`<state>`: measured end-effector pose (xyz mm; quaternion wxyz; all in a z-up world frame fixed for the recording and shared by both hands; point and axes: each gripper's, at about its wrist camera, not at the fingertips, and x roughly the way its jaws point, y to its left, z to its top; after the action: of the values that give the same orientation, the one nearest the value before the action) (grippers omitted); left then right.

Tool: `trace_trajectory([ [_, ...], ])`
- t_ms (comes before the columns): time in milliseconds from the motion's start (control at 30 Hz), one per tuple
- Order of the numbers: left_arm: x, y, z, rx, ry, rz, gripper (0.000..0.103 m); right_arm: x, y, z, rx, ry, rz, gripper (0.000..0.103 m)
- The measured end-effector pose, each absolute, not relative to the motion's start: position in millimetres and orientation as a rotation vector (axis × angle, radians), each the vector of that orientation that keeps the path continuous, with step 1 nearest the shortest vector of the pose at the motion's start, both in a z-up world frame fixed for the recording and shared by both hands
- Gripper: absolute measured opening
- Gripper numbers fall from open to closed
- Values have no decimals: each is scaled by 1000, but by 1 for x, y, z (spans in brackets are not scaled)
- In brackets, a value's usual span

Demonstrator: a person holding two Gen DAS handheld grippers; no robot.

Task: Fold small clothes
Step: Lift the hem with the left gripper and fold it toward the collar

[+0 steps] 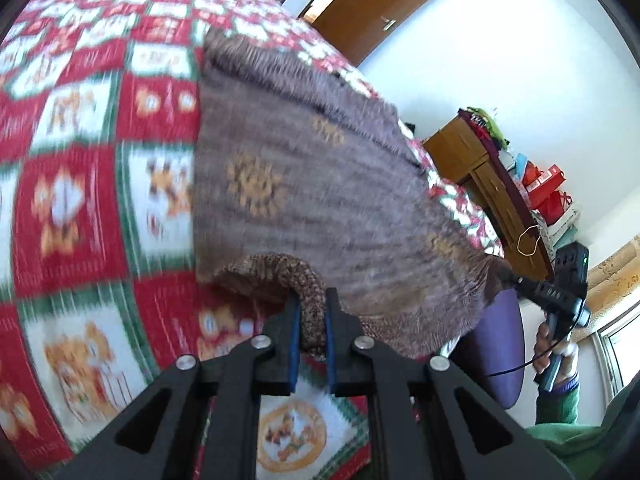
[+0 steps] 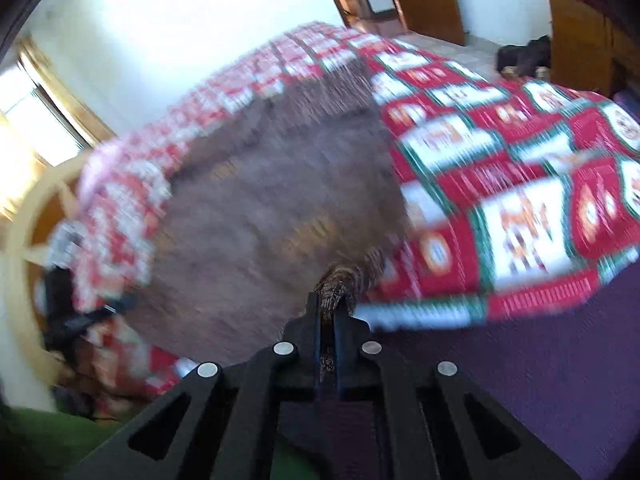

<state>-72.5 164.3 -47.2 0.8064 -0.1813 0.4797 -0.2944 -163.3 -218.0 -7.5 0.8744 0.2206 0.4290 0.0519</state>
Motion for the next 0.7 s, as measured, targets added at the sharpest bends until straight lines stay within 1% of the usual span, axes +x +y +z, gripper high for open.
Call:
trace_trajectory([
  [100, -55, 161, -35, -379, 994, -629, 11, -136, -223, 11, 477, 833, 142, 5],
  [233, -19, 158, -24, -385, 978, -615, 11, -88, -229, 15, 476, 812, 113, 5],
  [367, 19, 152, -25, -343, 970, -567, 11, -39, -244, -6, 490, 835, 45, 5],
  [500, 52, 148, -32, -337, 993, -515, 11, 1, -260, -41, 544, 879, -13, 5],
  [600, 72, 145, -40, -324, 1028, -481, 11, 15, -264, -58, 576, 896, -38, 5],
  [700, 86, 140, -47, -297, 1053, -455, 11, 22, -263, -63, 582, 882, -45, 6],
])
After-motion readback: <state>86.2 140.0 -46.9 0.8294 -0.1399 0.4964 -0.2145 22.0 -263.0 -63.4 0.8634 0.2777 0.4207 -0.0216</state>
